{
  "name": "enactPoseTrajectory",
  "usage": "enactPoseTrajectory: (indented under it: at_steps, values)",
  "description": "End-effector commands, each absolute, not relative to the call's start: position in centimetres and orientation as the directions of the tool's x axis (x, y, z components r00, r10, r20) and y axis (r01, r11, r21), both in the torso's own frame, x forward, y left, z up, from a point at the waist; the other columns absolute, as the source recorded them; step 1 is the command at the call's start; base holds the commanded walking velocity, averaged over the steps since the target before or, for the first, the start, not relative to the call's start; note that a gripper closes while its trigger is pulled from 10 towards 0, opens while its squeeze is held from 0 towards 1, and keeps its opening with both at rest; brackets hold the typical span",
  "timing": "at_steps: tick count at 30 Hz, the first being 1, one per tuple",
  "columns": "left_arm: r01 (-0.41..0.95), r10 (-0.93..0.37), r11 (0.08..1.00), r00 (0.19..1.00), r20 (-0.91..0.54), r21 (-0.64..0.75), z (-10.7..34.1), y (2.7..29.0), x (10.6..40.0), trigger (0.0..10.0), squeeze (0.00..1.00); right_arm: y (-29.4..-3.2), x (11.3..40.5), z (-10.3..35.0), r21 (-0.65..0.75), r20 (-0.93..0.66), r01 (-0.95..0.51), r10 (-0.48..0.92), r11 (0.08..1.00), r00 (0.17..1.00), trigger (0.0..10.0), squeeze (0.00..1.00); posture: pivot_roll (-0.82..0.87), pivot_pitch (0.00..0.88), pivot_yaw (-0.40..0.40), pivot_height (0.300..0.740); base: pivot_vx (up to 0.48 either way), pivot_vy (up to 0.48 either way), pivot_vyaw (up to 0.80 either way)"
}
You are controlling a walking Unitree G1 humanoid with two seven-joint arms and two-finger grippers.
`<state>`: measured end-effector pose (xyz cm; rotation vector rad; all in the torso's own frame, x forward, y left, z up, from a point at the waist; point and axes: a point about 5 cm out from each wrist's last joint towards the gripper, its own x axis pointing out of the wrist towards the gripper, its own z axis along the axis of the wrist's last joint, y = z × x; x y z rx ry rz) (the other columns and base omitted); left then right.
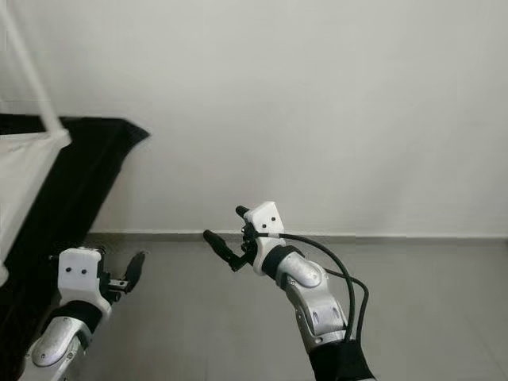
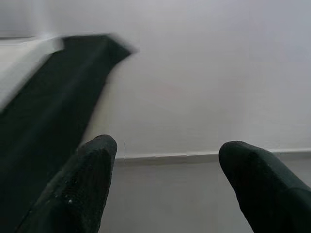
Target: Building children table
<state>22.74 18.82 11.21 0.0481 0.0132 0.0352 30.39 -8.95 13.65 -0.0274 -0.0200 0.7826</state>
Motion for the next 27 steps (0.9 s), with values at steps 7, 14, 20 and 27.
enactPoseTrajectory:
  at_steps: [7,14,20,27]
  values:
    - [-0.004,0.005,0.999,1.0,-0.02,0.048,11.18,18.23,23.02,10.0,0.0,-10.13,30.33,13.09,-0.018,-0.023,-0.688,0.687,0.726,0.726,10.0,0.0,-0.25,0.015,-0.067,0.74,0.342,0.0,0.0]
    - [0.006,-0.005,0.999,1.0,-0.024,0.051,11.15,18.16,23.01,10.0,0.0,-10.05,30.27,12.99,-0.014,-0.026,-0.693,0.692,0.721,0.721,10.0,0.0,-0.25,0.009,-0.064,0.74,0.341,0.0,0.0]
    - [0.006,-0.005,0.999,1.0,-0.023,0.049,11.17,18.17,22.97,10.0,0.0,-9.97,30.14,12.94,-0.033,-0.035,-0.697,0.696,0.716,0.717,10.0,0.0,-0.26,0.011,-0.063,0.74,0.339,0.0,0.18]
    - [0.008,-0.007,0.999,1.0,-0.023,0.046,11.23,18.16,22.85,10.0,0.0,-9.99,30.02,12.96,-0.041,-0.038,-0.704,0.703,0.709,0.711,10.0,0.0,-0.26,0.013,-0.063,0.74,0.341,0.0,0.8]
